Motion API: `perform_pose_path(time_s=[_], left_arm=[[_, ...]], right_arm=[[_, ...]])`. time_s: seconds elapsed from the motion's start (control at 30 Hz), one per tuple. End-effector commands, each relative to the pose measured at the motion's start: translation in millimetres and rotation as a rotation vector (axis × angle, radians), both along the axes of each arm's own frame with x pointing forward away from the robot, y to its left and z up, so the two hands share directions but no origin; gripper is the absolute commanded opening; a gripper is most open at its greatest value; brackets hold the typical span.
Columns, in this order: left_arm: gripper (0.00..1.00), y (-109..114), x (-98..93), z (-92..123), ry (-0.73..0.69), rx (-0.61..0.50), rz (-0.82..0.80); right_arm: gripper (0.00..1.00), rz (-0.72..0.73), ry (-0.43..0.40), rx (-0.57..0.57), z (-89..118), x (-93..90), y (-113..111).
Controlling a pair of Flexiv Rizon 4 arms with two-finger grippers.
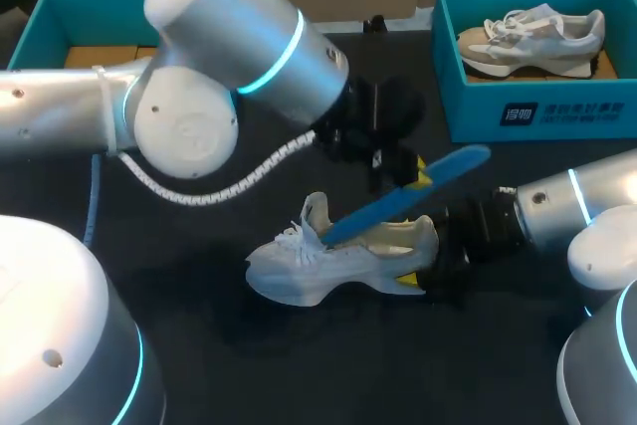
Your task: Take the shoe out of the shoebox, open the shoe tongue, remove and reinsert the insole, then place the shoe into the shoebox
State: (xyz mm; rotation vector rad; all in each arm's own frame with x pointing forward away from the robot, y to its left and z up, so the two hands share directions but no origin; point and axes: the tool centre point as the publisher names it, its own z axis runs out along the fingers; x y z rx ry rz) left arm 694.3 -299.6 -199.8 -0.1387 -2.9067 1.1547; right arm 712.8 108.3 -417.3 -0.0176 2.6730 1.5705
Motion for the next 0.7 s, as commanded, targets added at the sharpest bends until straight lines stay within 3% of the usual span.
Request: perform_pose_path(time_s=[0.03,0.37,0.7], left_arm=[[0.0,4,-0.7,25,0.008,-0.03,-0.009],[0.0,-7,-6.6,75,0.051,-0.166,-0.048],[0.0,-16,-4.2,112,0.135,-0.307,-0.079]], right_arm=[[0.0,-0.001,0.0,-0.004,-3,2.2,1],[0.0,-0.001,0.0,-0.004,-3,2.2,1],[0.0,-0.001,0.0,-0.004,-3,2.2,1]])
